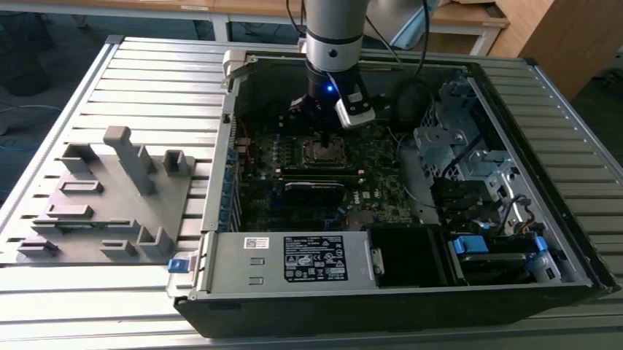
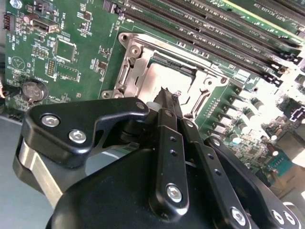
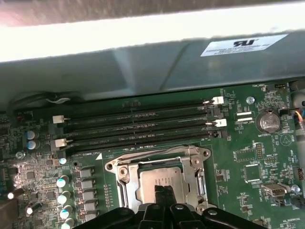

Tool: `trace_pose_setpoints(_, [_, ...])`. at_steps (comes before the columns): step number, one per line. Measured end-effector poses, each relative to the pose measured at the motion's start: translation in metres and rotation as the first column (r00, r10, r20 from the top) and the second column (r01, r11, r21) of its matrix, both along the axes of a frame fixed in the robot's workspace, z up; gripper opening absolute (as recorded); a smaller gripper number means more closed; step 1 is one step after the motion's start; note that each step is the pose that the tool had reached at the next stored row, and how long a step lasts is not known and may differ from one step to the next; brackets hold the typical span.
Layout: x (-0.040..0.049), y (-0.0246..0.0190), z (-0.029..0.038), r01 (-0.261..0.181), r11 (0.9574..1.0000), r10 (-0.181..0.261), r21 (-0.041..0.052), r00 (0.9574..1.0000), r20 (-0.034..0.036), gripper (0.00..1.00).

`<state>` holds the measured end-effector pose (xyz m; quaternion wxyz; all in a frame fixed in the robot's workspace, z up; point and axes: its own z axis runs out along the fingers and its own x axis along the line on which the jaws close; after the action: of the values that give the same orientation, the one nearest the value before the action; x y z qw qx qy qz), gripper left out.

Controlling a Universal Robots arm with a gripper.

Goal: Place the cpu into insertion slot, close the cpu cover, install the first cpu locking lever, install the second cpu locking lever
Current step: 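Install the first cpu locking lever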

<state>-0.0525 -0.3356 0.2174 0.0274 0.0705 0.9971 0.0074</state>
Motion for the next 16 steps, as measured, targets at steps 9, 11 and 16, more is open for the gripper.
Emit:
trace_pose_setpoints(9, [0.0000, 0.0000, 0.0020, 0.000, 1.0000, 0.000, -0.0003, 1.0000, -0.0032, 0.10])
trace_pose_setpoints(11, [0.0000, 0.0000, 0.0019, 0.000, 1.0000, 0.000, -0.0002, 1.0000, -0.0036, 0.10])
trace_pose_setpoints(16, [0.0009, 0.0000, 0.0017, 0.000, 1.0000, 0.000, 0.0015, 1.0000, -0.0039, 0.10])
